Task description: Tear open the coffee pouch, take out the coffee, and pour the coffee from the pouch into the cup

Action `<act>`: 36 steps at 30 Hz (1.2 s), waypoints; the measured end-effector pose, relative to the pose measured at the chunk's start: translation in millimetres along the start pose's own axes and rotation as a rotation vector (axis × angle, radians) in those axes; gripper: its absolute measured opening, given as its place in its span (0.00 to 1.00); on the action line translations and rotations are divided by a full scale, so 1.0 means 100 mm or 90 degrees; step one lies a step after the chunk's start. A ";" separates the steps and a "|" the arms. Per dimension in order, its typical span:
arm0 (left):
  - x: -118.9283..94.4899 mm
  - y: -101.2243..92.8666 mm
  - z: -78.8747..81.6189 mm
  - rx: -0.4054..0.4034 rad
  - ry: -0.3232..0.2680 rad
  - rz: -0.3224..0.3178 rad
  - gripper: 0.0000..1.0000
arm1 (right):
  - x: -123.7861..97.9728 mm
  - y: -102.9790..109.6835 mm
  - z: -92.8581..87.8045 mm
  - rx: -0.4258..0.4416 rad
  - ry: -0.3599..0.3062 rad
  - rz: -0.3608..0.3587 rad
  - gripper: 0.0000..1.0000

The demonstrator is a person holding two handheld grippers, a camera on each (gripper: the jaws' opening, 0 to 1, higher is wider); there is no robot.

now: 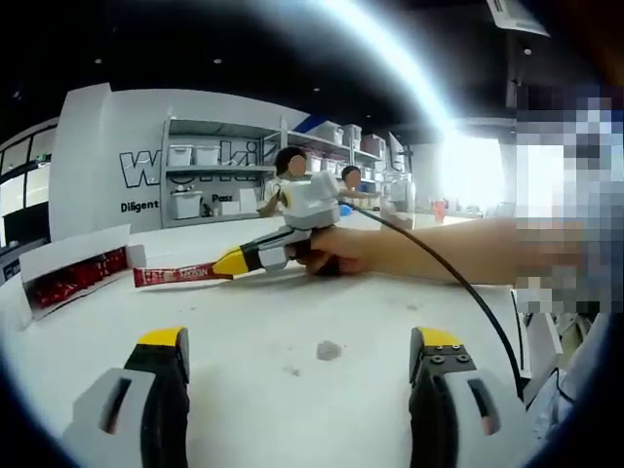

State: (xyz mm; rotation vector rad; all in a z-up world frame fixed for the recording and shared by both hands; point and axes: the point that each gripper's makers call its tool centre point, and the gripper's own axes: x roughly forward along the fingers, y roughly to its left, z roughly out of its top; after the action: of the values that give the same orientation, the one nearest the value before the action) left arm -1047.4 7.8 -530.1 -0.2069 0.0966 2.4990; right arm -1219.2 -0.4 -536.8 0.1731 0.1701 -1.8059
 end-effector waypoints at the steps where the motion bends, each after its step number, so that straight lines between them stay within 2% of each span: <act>1: 0.00 0.00 0.00 0.001 -0.001 0.000 0.95 | 0.00 0.00 0.00 -0.002 0.000 0.000 0.04; 36: 0.00 -0.02 -0.02 0.000 0.008 0.003 0.92 | -0.15 0.02 -0.01 0.001 -0.007 -0.011 0.04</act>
State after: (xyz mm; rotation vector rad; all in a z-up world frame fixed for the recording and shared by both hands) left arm -1045.9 8.9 -532.3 -0.2236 0.1021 2.5032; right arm -1213.6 13.4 -534.9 0.1633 0.1637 -1.8244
